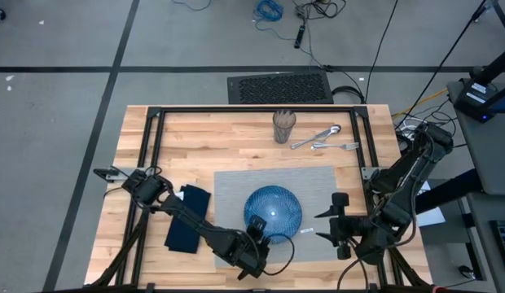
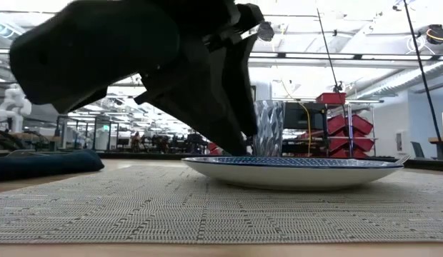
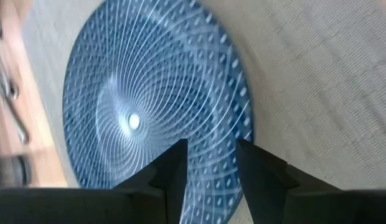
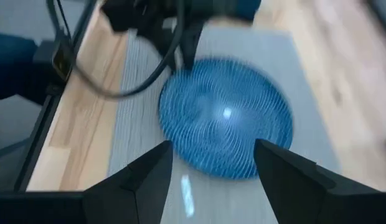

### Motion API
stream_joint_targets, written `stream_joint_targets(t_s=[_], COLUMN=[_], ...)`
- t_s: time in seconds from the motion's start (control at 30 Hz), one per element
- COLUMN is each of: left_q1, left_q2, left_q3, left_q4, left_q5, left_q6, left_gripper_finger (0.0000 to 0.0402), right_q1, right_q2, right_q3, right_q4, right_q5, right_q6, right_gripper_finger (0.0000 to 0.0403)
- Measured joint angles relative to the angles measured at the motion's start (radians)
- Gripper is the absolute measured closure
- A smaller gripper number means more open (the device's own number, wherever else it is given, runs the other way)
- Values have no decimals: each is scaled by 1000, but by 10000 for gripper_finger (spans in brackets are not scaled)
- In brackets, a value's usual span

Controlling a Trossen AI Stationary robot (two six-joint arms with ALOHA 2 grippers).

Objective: Set table place
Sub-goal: Adjust the gray placemat

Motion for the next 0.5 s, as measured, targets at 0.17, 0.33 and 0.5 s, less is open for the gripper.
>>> stream_joint_targets(t_s=[0.17, 0.33, 0.5], left_q1=[0, 8, 24], left_q2=[-18, -36, -37], left_q3=[0, -9, -59], left_q4=[-145, -303, -331], left_q5=[-7, -5, 35], left_q6=[-133, -265, -311], left_gripper_finger=[281, 281, 281], right_q1=[0, -3, -3], right_q2=[10, 42, 81], right_q3=[-24, -110, -175], right_q4=[-62, -60, -27], right_q5=[-106, -235, -318], right_q6=[142, 253, 312], right_gripper_finger=[188, 188, 188])
